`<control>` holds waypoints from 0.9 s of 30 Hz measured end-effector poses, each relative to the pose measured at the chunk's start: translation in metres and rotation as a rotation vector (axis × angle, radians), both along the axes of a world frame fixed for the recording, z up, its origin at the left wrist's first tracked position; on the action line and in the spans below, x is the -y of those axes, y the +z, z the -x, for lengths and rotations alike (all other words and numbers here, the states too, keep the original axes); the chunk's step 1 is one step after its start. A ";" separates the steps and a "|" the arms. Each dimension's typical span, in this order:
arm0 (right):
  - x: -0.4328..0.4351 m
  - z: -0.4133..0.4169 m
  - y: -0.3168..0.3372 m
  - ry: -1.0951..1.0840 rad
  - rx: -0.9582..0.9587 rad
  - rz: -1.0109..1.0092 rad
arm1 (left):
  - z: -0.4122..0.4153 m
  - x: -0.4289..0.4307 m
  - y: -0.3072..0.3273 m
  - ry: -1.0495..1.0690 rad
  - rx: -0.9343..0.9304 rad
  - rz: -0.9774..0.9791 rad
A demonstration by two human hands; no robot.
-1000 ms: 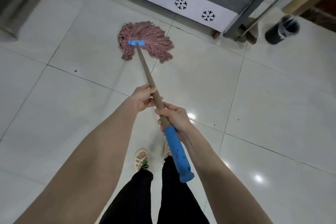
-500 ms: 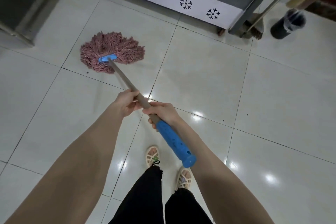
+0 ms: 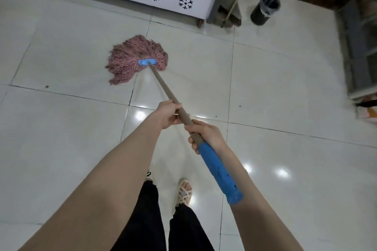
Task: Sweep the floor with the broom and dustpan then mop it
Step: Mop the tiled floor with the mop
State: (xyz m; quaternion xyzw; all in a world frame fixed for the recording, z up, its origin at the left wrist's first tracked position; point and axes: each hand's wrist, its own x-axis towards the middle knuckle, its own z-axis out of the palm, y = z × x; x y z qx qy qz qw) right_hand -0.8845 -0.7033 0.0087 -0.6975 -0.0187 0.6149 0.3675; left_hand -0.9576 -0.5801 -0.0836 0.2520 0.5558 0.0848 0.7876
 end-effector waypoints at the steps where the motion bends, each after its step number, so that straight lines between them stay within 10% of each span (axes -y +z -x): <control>1: 0.014 -0.010 -0.001 -0.031 0.003 -0.002 | -0.014 0.012 0.001 -0.038 -0.002 -0.001; 13: 0.175 -0.110 0.012 -0.327 0.031 0.008 | -0.163 0.169 0.012 -0.395 0.061 0.013; 27: 0.144 -0.175 0.032 -0.059 -0.032 0.003 | -0.190 0.141 0.028 -0.235 0.035 0.009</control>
